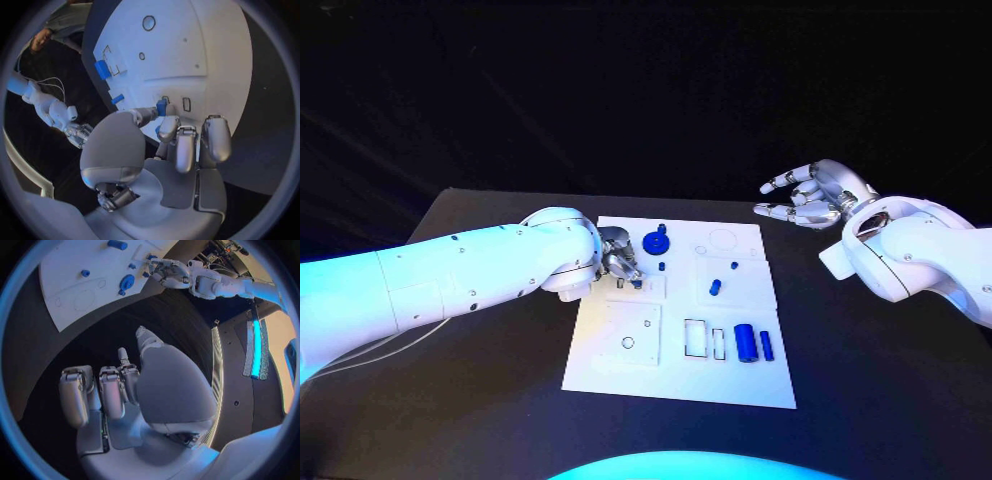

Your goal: Assemble the parts on the task board

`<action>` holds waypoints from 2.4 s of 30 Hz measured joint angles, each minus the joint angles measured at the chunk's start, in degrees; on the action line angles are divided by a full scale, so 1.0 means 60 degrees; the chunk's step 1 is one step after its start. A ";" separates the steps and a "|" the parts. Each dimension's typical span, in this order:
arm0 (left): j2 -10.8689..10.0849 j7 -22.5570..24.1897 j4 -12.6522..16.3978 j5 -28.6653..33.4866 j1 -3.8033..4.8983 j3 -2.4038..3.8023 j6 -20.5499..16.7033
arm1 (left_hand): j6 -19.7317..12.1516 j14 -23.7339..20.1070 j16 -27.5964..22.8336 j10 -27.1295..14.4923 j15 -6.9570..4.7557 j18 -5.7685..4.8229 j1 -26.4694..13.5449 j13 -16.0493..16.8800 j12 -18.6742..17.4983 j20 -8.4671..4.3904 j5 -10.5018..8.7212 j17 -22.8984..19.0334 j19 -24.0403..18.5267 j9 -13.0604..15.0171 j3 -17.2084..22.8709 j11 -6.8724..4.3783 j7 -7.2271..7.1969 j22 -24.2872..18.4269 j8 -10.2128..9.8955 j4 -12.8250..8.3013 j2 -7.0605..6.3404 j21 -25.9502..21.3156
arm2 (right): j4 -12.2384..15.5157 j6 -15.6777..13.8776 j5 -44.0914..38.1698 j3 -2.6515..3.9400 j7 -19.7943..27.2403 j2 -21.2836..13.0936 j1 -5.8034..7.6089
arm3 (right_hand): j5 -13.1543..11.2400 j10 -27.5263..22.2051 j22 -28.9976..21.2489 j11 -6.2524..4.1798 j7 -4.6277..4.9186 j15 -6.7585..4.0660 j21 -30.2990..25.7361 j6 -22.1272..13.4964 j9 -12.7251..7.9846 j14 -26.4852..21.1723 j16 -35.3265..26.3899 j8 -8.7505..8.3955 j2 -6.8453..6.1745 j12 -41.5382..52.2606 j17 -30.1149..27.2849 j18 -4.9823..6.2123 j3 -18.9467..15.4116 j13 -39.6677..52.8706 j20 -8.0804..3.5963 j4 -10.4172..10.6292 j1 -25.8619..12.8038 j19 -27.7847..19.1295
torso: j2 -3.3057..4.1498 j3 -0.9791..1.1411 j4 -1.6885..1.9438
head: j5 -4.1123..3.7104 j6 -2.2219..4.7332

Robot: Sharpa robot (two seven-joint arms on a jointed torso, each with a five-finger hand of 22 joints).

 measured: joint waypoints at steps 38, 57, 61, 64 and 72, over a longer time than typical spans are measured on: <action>-0.0049 -0.0002 0.0110 -0.0306 -0.0062 0.0001 -0.0066 | 0.0083 0.0000 0.0035 0.0067 0.0001 0.0000 -0.0138 0.0063 0.0054 0.0002 -0.0006 0.0006 0.0066 0.0050 0.0128 0.0001 -0.0016 0.0052 -0.0051 -0.0079 -0.0138 -0.0001 | -0.0009 0.0045 -0.0005 -0.0002 0.0008 -0.0002 -0.0002 | 0.0000 0.0000 0.0005 0.0000 0.0000 0.0000 0.0000 0.0000 0.0001 0.0000 0.0000 0.0038 0.0000 0.0000 -0.0003 0.0000 0.0000 -0.0002 0.0000 0.0000 0.0000 0.0000 | 0.0008 0.0001 -0.0006 | 0.0013 -0.0031; -0.0049 -0.0009 0.0115 -0.0338 -0.0059 0.0005 0.0117 | 0.0085 -0.0035 0.0035 0.0065 -0.0033 0.0001 -0.0161 0.0075 0.0053 -0.0032 0.0015 0.0004 0.0100 0.0310 0.0128 0.0002 -0.0016 0.0069 -0.0008 -0.0079 -0.0161 0.0038 | -0.0015 0.0059 -0.0006 -0.0002 0.0011 0.0000 -0.0002 | 0.0000 0.0000 0.0003 0.0000 0.0000 0.0000 0.0000 0.0000 0.0002 0.0000 0.0000 0.0037 0.0000 0.0000 -0.0003 0.0000 -0.0001 0.0005 0.0000 0.0000 0.0001 0.0000 | 0.0011 0.0002 -0.0010 | 0.0012 -0.0078; -0.0037 -0.0009 0.0095 -0.0339 -0.0059 0.0005 0.0142 | 0.0086 -0.0035 0.0035 0.0086 -0.0033 0.0001 -0.0160 0.0076 0.0053 -0.0032 0.0016 0.0004 0.0100 0.0310 0.0131 -0.0019 -0.0016 0.0069 -0.0009 -0.0077 -0.0160 0.0038 | -0.0015 0.0060 -0.0006 -0.0002 0.0011 0.0000 -0.0002 | -0.0001 0.0000 0.0002 0.0000 0.0000 0.0000 0.0000 0.0000 0.0002 0.0000 0.0000 0.0037 0.0000 0.0000 -0.0003 0.0000 -0.0001 0.0005 0.0000 0.0000 0.0001 0.0000 | 0.0011 0.0005 -0.0010 | 0.0006 -0.0086; -0.0015 -0.0009 0.0061 -0.0339 -0.0059 0.0005 0.0158 | 0.0086 -0.0036 0.0035 0.0136 -0.0032 0.0001 -0.0160 0.0105 0.0079 -0.0032 0.0015 0.0004 0.0100 0.0311 0.0154 -0.0002 -0.0016 0.0077 -0.0009 -0.0053 -0.0160 0.0038 | -0.0015 0.0061 -0.0006 -0.0002 0.0011 0.0002 -0.0002 | -0.0001 0.0000 0.0002 0.0000 0.0000 0.0000 0.0000 0.0000 -0.0007 0.0000 0.0000 0.0037 0.0000 0.0000 -0.0003 0.0000 -0.0001 0.0005 0.0000 0.0000 0.0001 0.0000 | 0.0012 0.0006 -0.0011 | 0.0005 -0.0089; 0.0043 -0.0009 -0.0014 -0.0337 -0.0064 0.0008 0.0167 | 0.0182 0.0000 0.0035 0.0175 -0.0068 0.0001 -0.0277 0.0134 0.0110 -0.0032 0.0015 0.0003 0.0100 0.0370 0.0183 -0.0040 -0.0015 0.0080 -0.0009 -0.0028 -0.0077 0.0038 | -0.0021 0.0061 -0.0007 -0.0002 0.0014 0.0008 -0.0003 | -0.0001 0.0000 0.0001 0.0000 0.0000 0.0000 0.0000 0.0000 -0.0007 0.0000 0.0000 0.0037 0.0000 0.0000 -0.0003 0.0000 -0.0001 0.0004 0.0000 0.0000 0.0001 0.0000 | 0.0019 0.0006 -0.0015 | -0.0001 -0.0100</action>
